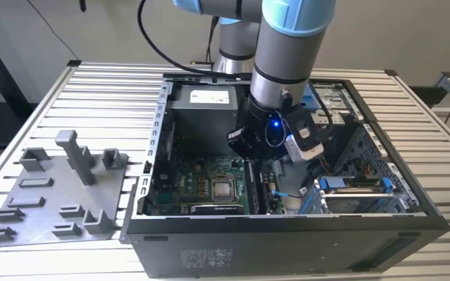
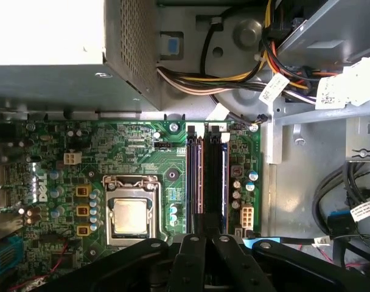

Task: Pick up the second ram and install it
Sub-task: 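Insert the second ram into the second slot, then press down the second ram until it locks into place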

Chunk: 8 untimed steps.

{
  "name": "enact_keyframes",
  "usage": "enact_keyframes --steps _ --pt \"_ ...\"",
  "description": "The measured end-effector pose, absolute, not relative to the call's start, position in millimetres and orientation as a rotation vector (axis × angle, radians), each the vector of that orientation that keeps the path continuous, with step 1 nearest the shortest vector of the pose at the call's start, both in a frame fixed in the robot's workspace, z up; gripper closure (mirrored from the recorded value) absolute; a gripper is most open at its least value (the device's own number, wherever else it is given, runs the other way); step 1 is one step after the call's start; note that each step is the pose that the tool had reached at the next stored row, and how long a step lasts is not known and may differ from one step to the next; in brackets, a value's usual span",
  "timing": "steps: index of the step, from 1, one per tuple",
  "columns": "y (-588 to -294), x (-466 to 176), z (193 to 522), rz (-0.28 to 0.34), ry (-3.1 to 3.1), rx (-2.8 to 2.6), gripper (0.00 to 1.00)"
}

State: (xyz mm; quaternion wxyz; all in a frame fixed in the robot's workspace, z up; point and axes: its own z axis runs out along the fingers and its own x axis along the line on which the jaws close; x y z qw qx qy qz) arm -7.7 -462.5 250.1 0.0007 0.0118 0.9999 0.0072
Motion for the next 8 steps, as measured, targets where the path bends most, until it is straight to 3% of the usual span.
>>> enact_keyframes --steps 8 --pt "-462.5 -7.6 250.1 0.021 3.14 0.037 0.89"
